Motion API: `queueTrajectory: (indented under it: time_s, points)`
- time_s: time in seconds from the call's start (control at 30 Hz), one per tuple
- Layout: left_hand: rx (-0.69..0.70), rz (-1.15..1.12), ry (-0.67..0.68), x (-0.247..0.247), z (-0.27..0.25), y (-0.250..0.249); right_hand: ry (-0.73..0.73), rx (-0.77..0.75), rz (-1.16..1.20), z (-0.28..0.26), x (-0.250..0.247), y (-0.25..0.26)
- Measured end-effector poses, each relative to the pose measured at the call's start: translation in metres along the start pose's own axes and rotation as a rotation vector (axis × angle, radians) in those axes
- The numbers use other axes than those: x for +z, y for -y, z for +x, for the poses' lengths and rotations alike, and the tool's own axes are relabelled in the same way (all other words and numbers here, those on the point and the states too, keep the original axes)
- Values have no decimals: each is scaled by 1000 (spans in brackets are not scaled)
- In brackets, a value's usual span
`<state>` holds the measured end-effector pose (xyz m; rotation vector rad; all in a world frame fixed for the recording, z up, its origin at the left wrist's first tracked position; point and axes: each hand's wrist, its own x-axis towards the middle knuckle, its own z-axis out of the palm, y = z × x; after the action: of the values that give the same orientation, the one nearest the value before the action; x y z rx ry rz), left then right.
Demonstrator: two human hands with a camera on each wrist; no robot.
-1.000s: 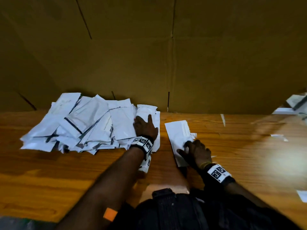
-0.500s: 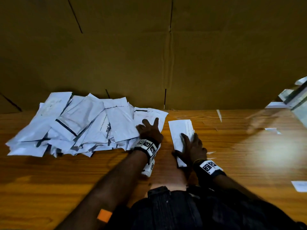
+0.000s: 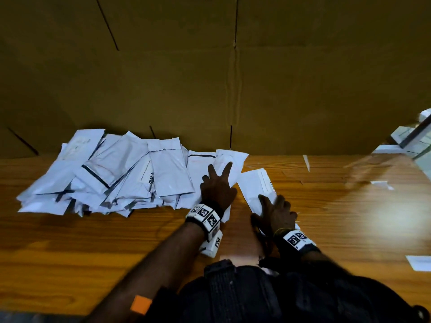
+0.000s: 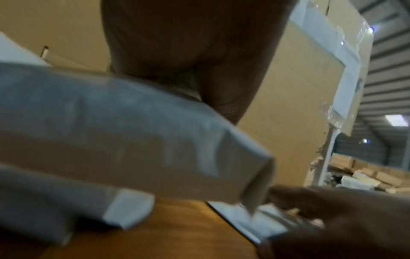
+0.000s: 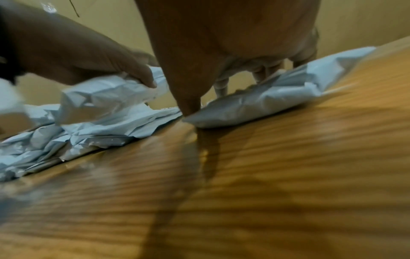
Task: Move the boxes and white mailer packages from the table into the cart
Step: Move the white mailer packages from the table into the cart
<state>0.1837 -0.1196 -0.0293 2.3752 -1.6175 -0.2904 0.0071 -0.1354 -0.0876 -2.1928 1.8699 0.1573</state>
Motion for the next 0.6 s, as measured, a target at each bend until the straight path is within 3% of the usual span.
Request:
queueTrajectory:
  time_s: [0.17, 0.47, 0.53, 0.6]
  points:
    - [-66, -94, 169, 18, -29, -16, -38, 3, -6, -5, -1, -16]
    - [-135, 9, 331, 48, -73, -27, 8, -103, 47, -15, -6, -49]
    - [-146, 5, 306, 49, -82, -32, 10, -106, 137, -19, -10, -57]
    - [-136, -18, 199, 47, -88, -36, -18, -102, 246, -23, -13, -64]
